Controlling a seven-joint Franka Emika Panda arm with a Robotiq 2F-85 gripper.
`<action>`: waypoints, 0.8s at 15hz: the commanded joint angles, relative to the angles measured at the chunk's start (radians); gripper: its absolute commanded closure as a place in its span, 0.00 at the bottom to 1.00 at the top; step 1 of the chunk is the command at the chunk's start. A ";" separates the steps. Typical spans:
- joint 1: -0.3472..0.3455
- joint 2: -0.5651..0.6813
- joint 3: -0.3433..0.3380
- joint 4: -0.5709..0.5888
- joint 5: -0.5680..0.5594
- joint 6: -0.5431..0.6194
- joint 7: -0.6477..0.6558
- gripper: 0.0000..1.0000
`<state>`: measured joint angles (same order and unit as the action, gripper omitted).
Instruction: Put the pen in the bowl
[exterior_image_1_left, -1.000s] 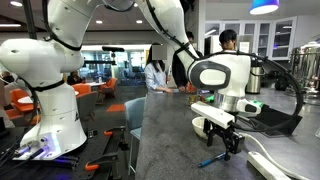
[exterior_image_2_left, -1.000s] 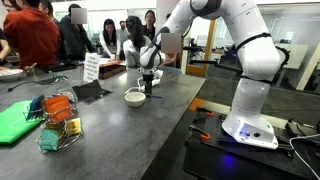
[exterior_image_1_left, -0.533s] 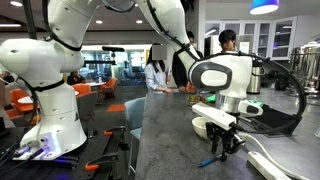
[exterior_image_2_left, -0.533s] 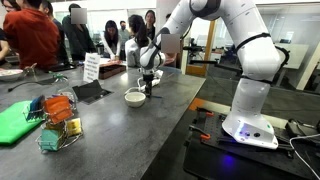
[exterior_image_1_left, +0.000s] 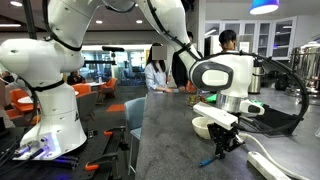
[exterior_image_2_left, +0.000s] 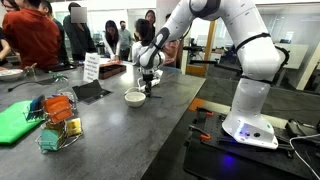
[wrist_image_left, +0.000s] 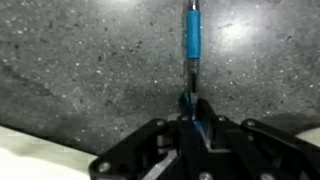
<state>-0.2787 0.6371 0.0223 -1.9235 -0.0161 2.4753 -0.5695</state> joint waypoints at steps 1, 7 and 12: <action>-0.007 -0.033 0.007 0.002 -0.012 -0.038 -0.010 0.96; 0.022 -0.172 -0.010 0.001 -0.036 -0.178 0.006 0.96; 0.074 -0.263 -0.002 0.013 -0.038 -0.245 -0.004 0.96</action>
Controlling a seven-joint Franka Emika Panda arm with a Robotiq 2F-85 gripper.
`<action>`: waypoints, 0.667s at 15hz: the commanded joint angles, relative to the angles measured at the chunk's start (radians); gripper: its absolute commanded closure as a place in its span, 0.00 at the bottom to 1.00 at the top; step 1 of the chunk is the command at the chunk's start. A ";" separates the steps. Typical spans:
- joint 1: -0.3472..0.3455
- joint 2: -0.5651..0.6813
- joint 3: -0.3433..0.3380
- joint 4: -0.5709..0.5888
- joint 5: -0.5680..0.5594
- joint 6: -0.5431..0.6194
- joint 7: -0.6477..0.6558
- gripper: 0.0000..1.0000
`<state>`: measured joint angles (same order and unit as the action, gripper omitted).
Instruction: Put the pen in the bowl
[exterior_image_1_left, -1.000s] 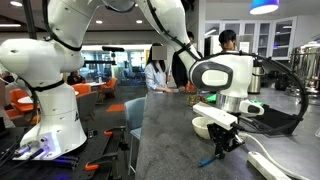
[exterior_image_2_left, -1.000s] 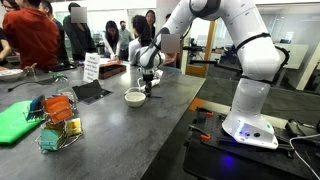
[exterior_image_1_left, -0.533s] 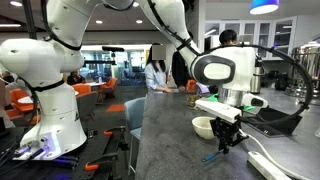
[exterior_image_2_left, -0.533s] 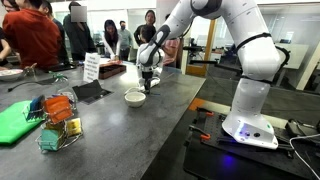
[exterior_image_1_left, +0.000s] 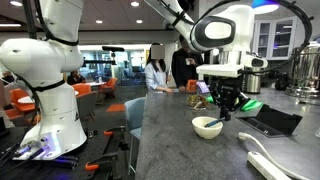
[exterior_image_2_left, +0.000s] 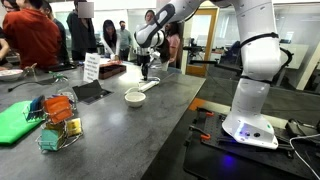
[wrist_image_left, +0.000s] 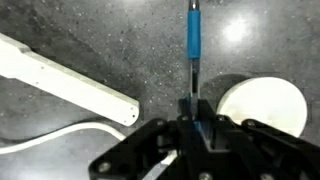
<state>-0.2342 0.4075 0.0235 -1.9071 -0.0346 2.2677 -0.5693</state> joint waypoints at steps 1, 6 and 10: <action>0.041 -0.043 0.003 -0.002 -0.013 -0.047 -0.011 0.96; 0.093 -0.046 0.041 -0.013 0.012 -0.011 -0.039 0.96; 0.104 -0.038 0.092 -0.035 0.056 0.033 -0.097 0.96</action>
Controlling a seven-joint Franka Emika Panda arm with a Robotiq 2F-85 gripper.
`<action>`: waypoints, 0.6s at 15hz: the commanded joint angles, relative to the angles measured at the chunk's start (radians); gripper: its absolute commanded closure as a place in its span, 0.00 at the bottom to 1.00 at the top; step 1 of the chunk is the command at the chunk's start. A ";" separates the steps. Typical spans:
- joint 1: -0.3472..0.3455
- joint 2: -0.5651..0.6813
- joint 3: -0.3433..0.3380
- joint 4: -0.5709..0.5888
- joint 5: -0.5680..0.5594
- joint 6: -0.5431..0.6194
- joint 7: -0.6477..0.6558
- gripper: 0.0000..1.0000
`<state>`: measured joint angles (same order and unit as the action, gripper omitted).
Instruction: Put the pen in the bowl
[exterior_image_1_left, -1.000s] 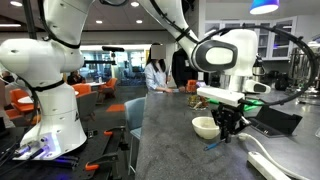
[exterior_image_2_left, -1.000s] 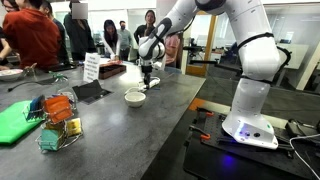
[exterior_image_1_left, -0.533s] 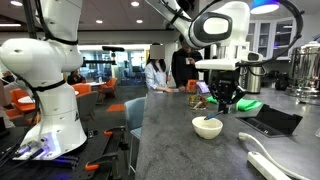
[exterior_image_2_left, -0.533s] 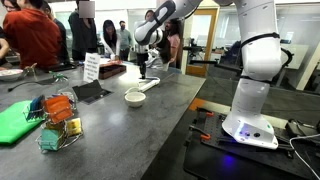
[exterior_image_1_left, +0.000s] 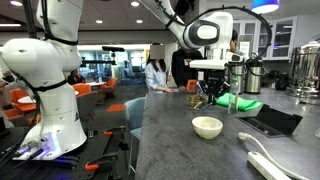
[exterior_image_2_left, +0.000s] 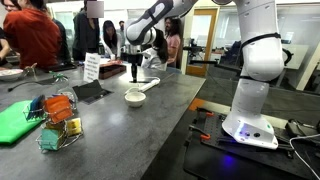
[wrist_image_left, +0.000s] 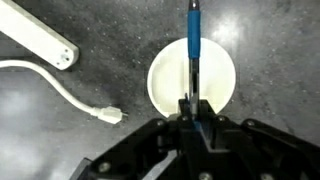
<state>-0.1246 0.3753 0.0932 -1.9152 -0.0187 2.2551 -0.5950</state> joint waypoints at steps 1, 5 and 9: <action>-0.004 -0.004 0.034 -0.034 0.053 0.064 -0.090 0.96; -0.024 0.014 0.077 -0.059 0.141 0.161 -0.195 0.96; -0.047 0.047 0.093 -0.058 0.211 0.212 -0.285 0.96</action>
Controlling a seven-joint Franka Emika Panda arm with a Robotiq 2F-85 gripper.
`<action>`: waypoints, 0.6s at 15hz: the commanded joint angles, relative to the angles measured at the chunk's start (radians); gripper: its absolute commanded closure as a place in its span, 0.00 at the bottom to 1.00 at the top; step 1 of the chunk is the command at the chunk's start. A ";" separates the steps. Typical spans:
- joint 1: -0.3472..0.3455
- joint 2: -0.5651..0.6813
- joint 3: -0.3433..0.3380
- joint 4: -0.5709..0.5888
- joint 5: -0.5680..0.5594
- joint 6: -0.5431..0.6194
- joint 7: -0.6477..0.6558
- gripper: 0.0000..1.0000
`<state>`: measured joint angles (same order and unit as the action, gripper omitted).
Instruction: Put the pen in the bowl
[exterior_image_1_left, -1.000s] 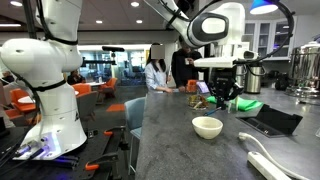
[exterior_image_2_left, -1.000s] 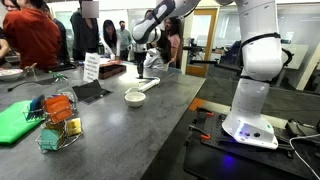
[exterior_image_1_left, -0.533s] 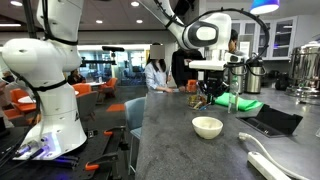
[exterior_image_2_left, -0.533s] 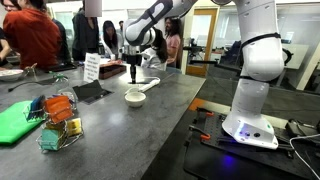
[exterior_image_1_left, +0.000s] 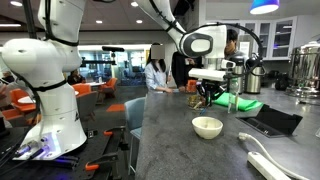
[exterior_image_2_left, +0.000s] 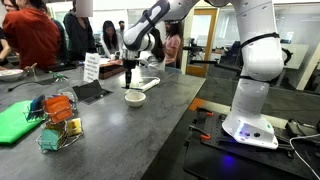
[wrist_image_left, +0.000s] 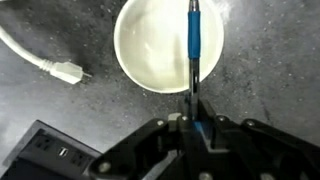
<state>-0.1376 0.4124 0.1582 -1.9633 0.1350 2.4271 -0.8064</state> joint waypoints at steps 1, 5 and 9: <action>-0.040 0.017 0.030 -0.009 0.070 0.046 -0.090 0.96; -0.074 0.045 0.042 -0.005 0.130 0.062 -0.168 0.96; -0.089 0.061 0.049 0.011 0.171 0.073 -0.212 0.96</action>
<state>-0.2024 0.4660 0.1809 -1.9593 0.2623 2.4773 -0.9700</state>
